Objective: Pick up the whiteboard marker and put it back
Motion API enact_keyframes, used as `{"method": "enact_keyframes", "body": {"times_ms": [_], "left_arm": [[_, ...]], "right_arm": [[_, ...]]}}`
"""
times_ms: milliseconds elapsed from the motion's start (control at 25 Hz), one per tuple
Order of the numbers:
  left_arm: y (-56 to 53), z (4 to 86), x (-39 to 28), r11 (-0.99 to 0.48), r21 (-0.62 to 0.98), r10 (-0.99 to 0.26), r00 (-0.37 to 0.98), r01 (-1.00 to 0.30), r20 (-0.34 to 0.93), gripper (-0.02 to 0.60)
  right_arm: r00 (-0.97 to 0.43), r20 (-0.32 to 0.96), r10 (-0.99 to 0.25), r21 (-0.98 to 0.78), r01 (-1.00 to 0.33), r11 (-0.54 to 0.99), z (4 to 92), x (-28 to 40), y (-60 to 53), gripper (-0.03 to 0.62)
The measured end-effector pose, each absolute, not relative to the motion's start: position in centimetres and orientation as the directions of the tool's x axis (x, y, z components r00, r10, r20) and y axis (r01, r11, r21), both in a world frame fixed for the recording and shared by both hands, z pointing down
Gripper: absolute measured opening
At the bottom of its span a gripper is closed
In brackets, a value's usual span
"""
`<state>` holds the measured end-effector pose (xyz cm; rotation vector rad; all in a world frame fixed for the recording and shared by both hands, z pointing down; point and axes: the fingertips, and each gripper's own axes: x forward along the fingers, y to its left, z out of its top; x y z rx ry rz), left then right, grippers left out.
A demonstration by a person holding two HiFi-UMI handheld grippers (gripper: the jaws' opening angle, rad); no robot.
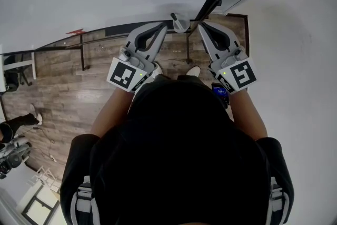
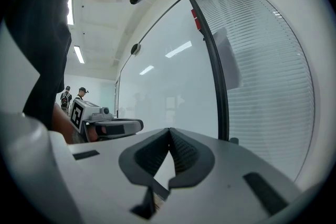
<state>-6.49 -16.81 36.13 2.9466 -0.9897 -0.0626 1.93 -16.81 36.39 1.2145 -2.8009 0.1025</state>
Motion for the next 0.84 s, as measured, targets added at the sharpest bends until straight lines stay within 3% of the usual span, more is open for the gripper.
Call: {"method": "enact_keyframes", "body": {"times_ms": [840], "left_arm": [[-17.3,36.8,-7.2,-0.78,0.065,-0.624,0.781,-0.622,-0.022,0.003]], "right_arm": [[-0.676,0.137,-0.724,-0.067,-0.736,0.674,37.1,2.4,-17.1,0.001]]}}
